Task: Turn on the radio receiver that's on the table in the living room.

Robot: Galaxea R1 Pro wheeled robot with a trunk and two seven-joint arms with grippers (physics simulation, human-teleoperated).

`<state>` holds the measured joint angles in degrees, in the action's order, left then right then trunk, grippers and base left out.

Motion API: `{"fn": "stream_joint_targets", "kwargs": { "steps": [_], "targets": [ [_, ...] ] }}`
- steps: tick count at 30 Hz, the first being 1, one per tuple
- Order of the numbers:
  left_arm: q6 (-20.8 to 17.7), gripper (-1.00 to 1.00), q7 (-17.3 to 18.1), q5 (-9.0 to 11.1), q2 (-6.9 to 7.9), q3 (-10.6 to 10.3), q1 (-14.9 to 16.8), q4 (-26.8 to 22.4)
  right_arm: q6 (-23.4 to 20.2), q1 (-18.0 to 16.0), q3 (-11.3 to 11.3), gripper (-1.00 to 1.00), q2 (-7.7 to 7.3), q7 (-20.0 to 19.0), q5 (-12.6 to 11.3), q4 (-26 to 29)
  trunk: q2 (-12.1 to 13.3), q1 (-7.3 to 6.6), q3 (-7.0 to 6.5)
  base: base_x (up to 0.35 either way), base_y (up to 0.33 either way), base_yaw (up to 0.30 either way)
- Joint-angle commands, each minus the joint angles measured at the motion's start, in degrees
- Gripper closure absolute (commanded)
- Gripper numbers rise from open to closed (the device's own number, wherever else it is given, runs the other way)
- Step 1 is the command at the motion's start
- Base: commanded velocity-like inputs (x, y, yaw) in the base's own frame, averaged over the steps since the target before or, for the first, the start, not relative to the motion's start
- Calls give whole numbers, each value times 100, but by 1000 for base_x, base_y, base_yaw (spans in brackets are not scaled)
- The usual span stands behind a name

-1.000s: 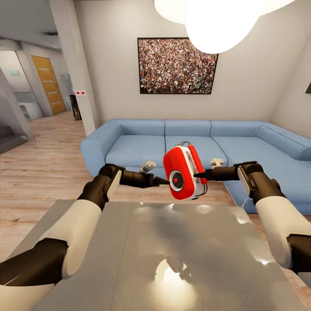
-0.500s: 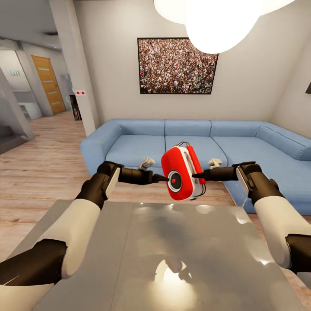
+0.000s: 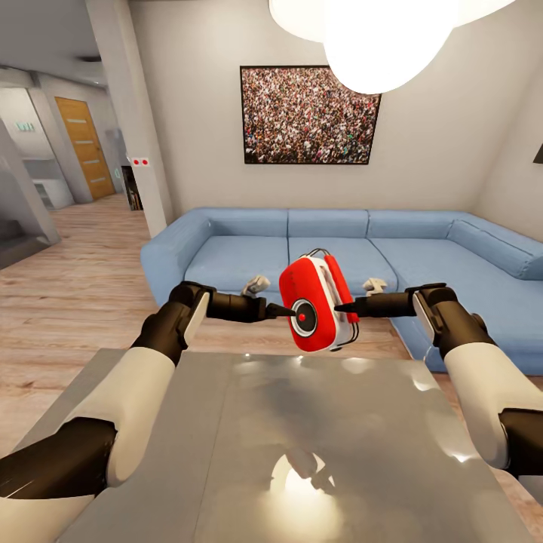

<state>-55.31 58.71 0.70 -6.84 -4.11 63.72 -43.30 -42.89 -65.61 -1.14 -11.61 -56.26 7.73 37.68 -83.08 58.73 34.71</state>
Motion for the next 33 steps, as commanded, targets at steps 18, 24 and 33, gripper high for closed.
{"fn": "stream_joint_targets", "kwargs": {
  "steps": [18, 24, 33],
  "targets": [
    [10, -100, -13, -13, 93, -2, 0, 3, -17, 12, -17, 100, -118, -499, -33, 11, 0, 0, 0, 0, 0, 0],
    [12, -100, -15, -17, 157, 1, 0, -2, -17, 21, -17, 100, -290, -514, -36, 11, 0, 0, 0, 0, 0, 0],
    [12, -100, -18, -17, 173, 1, 0, -3, -17, 46, -17, 100, -466, -518, -34, 10, 0, 0, 0, 0, 0, 0]
  ]
}}
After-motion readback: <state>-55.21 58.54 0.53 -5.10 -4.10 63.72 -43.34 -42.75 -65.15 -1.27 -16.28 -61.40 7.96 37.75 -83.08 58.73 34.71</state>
